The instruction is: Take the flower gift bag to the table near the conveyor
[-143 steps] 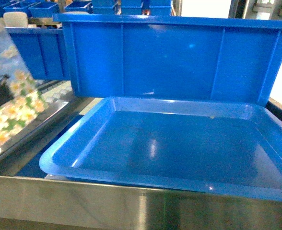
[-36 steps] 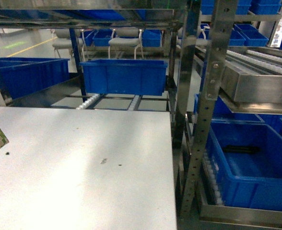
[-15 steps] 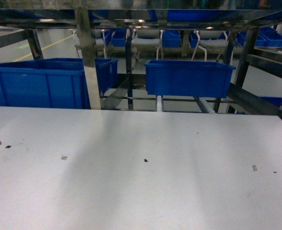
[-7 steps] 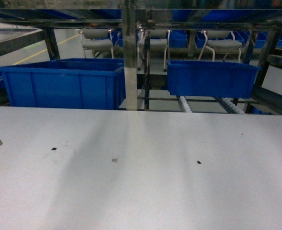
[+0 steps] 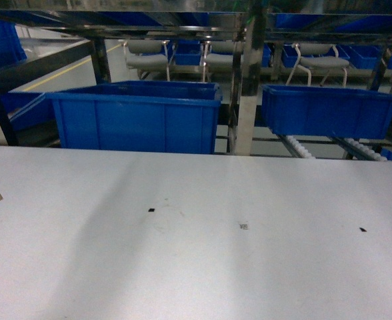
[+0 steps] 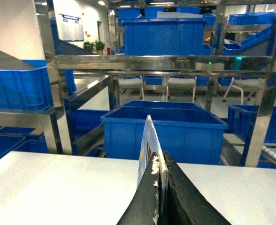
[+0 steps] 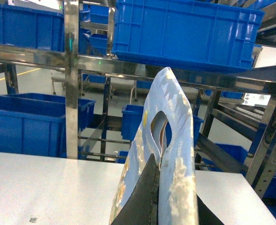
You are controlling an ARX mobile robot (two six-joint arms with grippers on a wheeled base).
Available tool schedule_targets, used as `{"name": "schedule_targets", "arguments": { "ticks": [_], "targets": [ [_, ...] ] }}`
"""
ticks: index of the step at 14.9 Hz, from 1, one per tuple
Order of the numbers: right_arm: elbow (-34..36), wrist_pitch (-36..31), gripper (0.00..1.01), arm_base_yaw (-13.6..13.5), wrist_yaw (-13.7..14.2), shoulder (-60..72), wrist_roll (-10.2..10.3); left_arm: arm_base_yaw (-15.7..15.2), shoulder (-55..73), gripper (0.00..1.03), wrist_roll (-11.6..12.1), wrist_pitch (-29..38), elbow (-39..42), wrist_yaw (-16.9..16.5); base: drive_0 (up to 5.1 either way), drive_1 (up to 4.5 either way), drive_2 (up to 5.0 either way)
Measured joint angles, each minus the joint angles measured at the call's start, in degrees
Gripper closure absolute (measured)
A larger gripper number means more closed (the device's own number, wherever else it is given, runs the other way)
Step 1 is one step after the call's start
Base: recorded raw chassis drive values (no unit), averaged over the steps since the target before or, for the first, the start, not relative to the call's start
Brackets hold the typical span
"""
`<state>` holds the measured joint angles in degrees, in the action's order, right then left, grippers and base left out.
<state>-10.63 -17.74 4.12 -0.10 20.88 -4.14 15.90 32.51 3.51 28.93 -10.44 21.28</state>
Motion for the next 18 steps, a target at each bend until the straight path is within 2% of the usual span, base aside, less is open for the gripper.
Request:
{"name": "schedule_targets", "arguments": {
  "ticks": [14,16,18],
  "targets": [
    [0.0,0.09,0.99,0.02,-0.13,0.04,0.11,-0.09,0.0,1.01,0.02,0.02,0.0,-0.26,0.0,0.0,0.0],
    [1.29,-6.45,0.99,-0.92,-0.66,4.87,0.15,-0.15,0.0,1.01,0.02,0.04,0.0,-0.09,0.0,0.0,0.0],
    [2.49,-15.78,0.99,-0.46,0.07,13.55,0.02,-0.09,0.0,1.01,0.0,0.0,0.0,-0.31,0.0,0.0,0.0]
  ]
}}
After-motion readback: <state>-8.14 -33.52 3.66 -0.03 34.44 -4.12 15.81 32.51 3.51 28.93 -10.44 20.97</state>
